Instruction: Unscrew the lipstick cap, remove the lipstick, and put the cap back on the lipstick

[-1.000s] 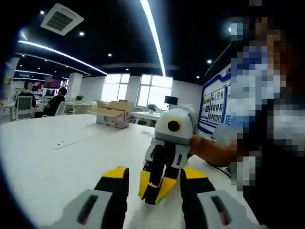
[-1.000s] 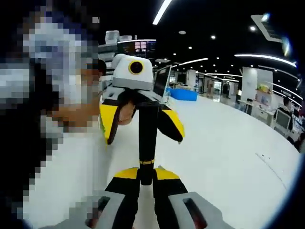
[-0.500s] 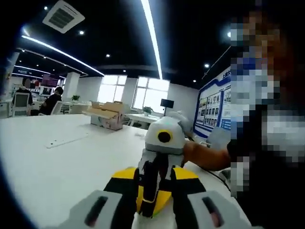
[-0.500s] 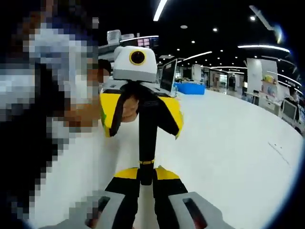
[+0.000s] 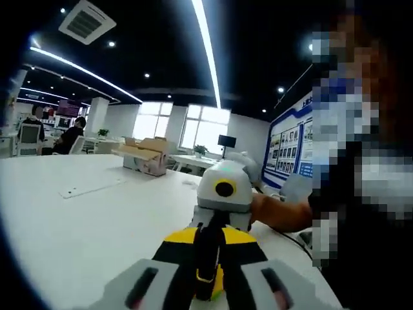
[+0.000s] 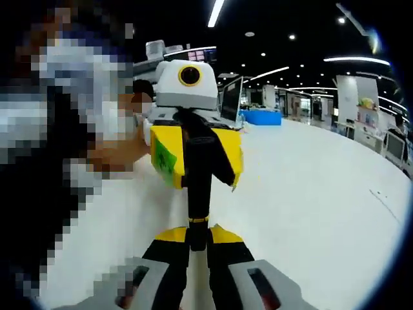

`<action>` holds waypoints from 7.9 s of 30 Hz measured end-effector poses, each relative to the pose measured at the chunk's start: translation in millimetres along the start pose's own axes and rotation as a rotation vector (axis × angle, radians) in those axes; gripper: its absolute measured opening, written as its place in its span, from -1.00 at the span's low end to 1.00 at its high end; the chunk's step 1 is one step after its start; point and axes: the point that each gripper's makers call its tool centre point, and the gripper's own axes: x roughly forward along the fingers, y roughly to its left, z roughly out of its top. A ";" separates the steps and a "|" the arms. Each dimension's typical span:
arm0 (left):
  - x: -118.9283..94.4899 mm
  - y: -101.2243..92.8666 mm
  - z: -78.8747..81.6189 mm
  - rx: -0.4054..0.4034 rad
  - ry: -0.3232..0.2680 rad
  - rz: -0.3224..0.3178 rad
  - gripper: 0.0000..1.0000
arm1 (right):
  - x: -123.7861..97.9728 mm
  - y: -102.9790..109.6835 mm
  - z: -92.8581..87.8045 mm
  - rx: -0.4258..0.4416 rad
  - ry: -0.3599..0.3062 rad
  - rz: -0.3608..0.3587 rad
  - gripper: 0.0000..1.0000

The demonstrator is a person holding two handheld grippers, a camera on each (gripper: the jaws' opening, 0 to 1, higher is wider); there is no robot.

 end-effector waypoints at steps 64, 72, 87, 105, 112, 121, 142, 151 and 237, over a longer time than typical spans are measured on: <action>-34.5 16.7 69.7 0.108 -0.300 0.077 -0.75 | 0.4 -12.2 -12.0 -0.113 0.059 -0.073 -0.82; -49.1 53.1 33.6 0.064 -0.227 0.098 -0.75 | 0.0 -12.8 -12.2 -0.107 0.057 -0.074 -0.82; -42.8 75.1 -27.5 -0.122 -0.077 0.116 -0.75 | 0.8 -12.6 -12.7 -0.105 0.061 -0.073 -0.82; -34.2 84.2 -43.6 0.080 0.056 0.166 -0.74 | 1.3 -10.8 -13.7 -0.104 0.062 -0.066 -0.82; -34.7 83.5 -42.5 0.037 0.045 0.149 -0.50 | 0.8 -10.5 -14.3 -0.110 0.064 -0.064 -0.82; -45.8 85.2 -32.6 0.087 0.060 0.212 0.05 | 0.3 -10.4 -14.8 -0.109 0.063 -0.062 -0.82; -12.6 -1.4 0.0 0.096 0.005 -0.029 -0.25 | 1.1 -9.5 -15.7 -0.100 0.060 -0.052 -0.82; -3.6 0.0 -16.8 0.047 0.063 -0.005 -0.47 | 1.1 -8.8 -15.9 -0.111 0.066 -0.052 -0.82; -52.9 33.8 83.6 -0.367 -0.721 0.067 -0.82 | -36.7 -8.0 105.7 -0.532 -0.360 -0.395 -0.73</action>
